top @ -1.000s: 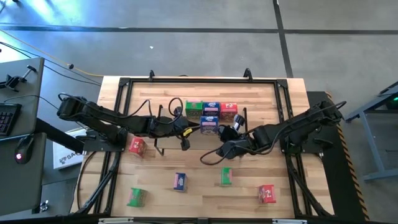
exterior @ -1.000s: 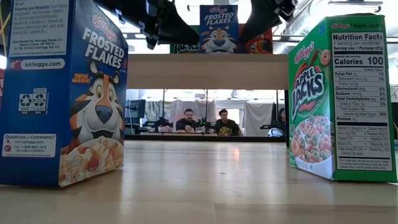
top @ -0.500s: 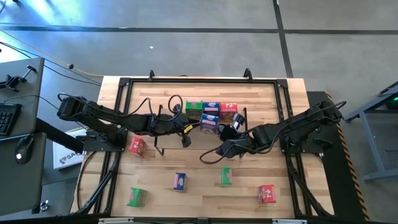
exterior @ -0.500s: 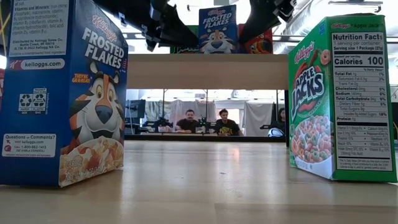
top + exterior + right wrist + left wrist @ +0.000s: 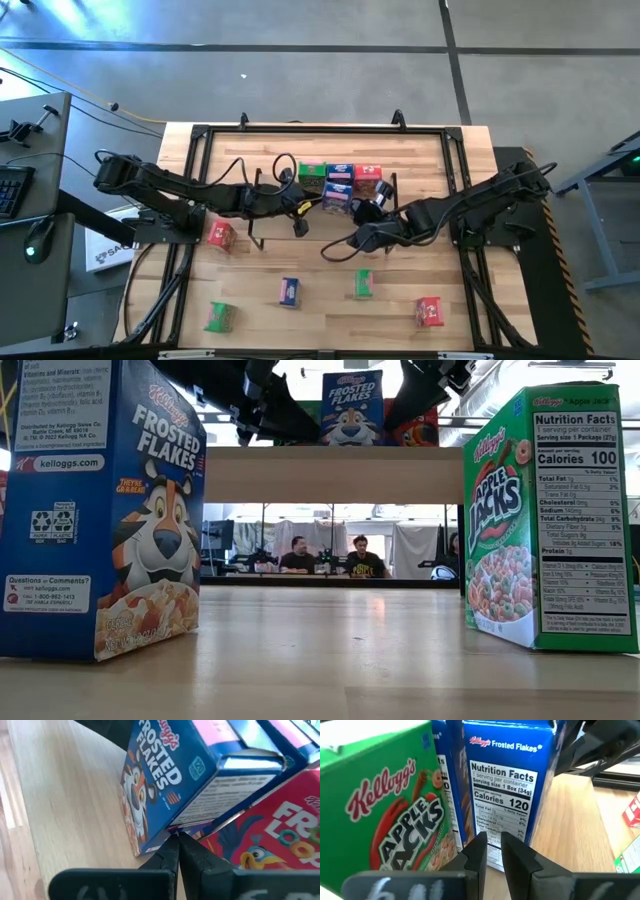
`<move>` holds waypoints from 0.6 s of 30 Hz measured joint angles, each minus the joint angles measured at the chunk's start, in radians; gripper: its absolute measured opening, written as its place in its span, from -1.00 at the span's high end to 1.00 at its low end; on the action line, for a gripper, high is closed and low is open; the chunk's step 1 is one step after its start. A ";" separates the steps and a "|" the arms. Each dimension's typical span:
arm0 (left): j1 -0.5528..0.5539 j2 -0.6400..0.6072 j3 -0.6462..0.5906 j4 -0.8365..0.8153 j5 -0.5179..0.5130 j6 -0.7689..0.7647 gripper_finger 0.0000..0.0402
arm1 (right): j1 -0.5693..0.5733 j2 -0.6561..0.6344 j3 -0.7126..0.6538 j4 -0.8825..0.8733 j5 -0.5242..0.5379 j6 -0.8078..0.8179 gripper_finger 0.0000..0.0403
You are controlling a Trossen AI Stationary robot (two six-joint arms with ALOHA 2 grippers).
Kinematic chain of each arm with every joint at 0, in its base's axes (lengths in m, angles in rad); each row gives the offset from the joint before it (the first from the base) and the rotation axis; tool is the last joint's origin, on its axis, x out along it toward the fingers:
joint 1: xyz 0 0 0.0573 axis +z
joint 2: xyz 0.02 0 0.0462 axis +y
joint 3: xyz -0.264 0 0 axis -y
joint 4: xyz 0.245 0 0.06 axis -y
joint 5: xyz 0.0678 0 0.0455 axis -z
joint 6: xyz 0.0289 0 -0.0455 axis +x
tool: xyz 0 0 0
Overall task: Stack cereal on shelf
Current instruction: Put the top blue cereal box on the shelf aligned with the other blue cereal box
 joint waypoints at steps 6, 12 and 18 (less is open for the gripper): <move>-0.001 -0.018 0.000 -0.019 0.000 0.017 0.77 | 0.006 -0.049 0.000 -0.012 -0.002 -0.005 0.99; -0.017 -0.064 0.000 -0.142 -0.001 0.012 0.77 | 0.062 -0.096 0.000 -0.040 -0.046 0.012 0.99; -0.057 -0.090 0.000 -0.189 0.075 0.007 0.77 | 0.118 -0.073 0.000 0.022 -0.064 -0.010 0.99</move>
